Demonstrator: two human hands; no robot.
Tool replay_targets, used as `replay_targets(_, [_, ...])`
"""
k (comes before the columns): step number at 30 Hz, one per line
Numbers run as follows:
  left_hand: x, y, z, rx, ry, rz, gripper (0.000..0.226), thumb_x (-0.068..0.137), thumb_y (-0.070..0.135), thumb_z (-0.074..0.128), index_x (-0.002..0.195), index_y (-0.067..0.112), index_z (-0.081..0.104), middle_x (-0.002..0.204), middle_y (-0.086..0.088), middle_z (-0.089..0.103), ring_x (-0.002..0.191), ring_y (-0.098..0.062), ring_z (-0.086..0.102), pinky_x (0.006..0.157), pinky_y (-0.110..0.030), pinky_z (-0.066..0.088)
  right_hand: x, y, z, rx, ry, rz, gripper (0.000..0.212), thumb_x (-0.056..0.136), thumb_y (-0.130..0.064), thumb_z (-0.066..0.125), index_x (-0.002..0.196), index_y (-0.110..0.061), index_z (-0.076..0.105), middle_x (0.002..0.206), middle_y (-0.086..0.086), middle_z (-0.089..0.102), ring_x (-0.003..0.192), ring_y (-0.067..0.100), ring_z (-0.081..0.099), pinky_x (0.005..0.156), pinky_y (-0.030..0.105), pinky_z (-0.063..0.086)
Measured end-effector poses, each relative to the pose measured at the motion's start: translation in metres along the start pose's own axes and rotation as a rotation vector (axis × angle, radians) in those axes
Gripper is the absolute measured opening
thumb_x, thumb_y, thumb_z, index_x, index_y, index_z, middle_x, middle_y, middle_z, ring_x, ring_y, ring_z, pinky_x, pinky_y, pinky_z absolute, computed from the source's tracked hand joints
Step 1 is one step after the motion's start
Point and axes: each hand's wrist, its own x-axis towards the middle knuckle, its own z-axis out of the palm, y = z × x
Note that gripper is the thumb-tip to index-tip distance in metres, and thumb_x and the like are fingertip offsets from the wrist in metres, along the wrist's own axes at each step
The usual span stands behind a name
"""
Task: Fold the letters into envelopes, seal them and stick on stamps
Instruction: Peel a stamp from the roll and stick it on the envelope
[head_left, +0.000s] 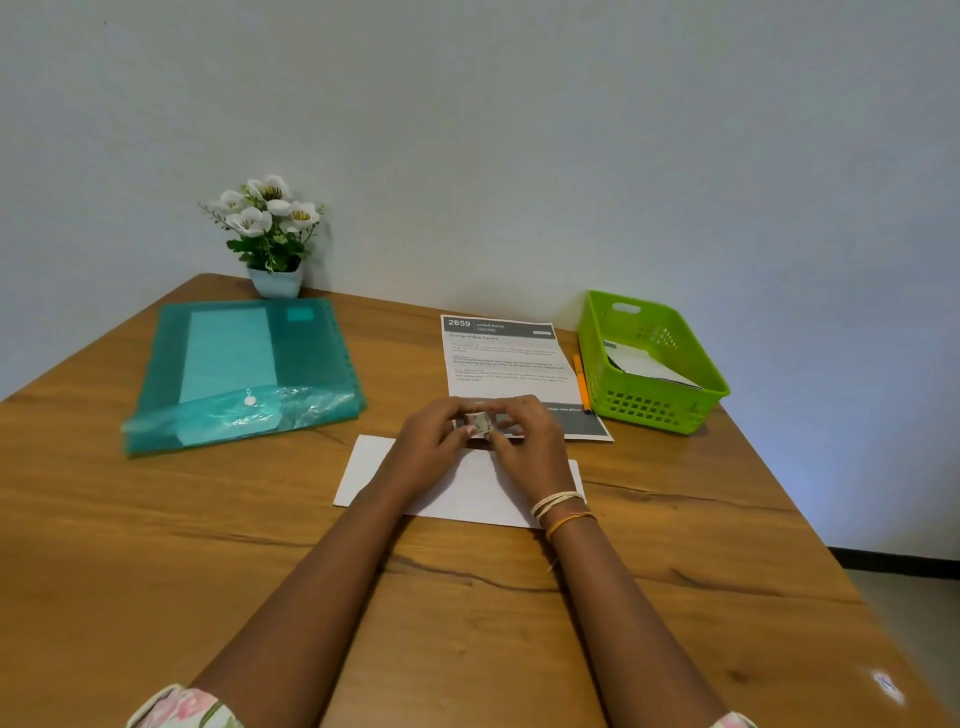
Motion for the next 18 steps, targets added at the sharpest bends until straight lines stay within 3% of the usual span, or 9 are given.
replay_targets(2, [0.0013,-0.0023,-0.0018,-0.020,0.008,-0.014,0.024,0.091,0.005,0.056,0.110,0.013,0.066,0.107,0.001,0.067,0.100,-0.011,0.061,0.085,-0.023,0.048,0.0009,0.0001,-0.0056,0.077,-0.009,0.010,0.035,0.077,0.001,0.068,0.105,-0.020,0.067,0.098,-0.005,0.065,0.089,0.005,0.063,0.078,0.020,0.053])
replay_targets(4, [0.0029,-0.0052,-0.0024,-0.040,0.019,-0.032,0.023,0.089,0.002,0.057,0.105,0.014,0.068,0.105,-0.001,0.068,0.098,-0.013,0.062,0.084,-0.027,0.049,0.0006,0.0008,-0.0091,0.146,-0.020,0.044,0.041,0.075,0.002,0.064,0.110,-0.020,0.066,0.101,-0.004,0.068,0.093,0.005,0.064,0.082,0.019,0.053])
replay_targets(8, [0.0040,-0.0048,-0.0030,-0.034,0.031,0.010,0.016,0.085,0.003,0.065,0.092,0.015,0.072,0.105,0.000,0.066,0.099,-0.015,0.061,0.086,-0.029,0.049,-0.0010,0.0012,-0.0063,0.180,-0.014,0.091,0.037,0.077,-0.007,0.067,0.112,-0.020,0.068,0.104,-0.003,0.068,0.093,0.006,0.065,0.081,0.021,0.055])
replay_targets(11, [0.0055,-0.0063,-0.0024,-0.018,0.032,-0.010,0.016,0.084,0.003,0.066,0.095,0.012,0.074,0.113,0.002,0.064,0.106,-0.014,0.059,0.090,-0.024,0.047,0.0028,0.0015,-0.0069,0.175,-0.027,0.111,0.035,0.082,-0.004,0.068,0.114,-0.017,0.067,0.104,-0.002,0.065,0.093,0.008,0.064,0.081,0.017,0.053])
replay_targets(18, [0.0051,-0.0069,-0.0013,-0.042,0.018,-0.001,0.013,0.086,0.008,0.066,0.095,0.013,0.074,0.114,0.003,0.065,0.108,-0.010,0.058,0.093,-0.033,0.050,0.0012,-0.0047,-0.0077,0.023,0.036,0.006,0.030,0.072,-0.017,0.080,0.100,-0.016,0.070,0.094,-0.006,0.065,0.083,0.000,0.059,0.076,0.006,0.045])
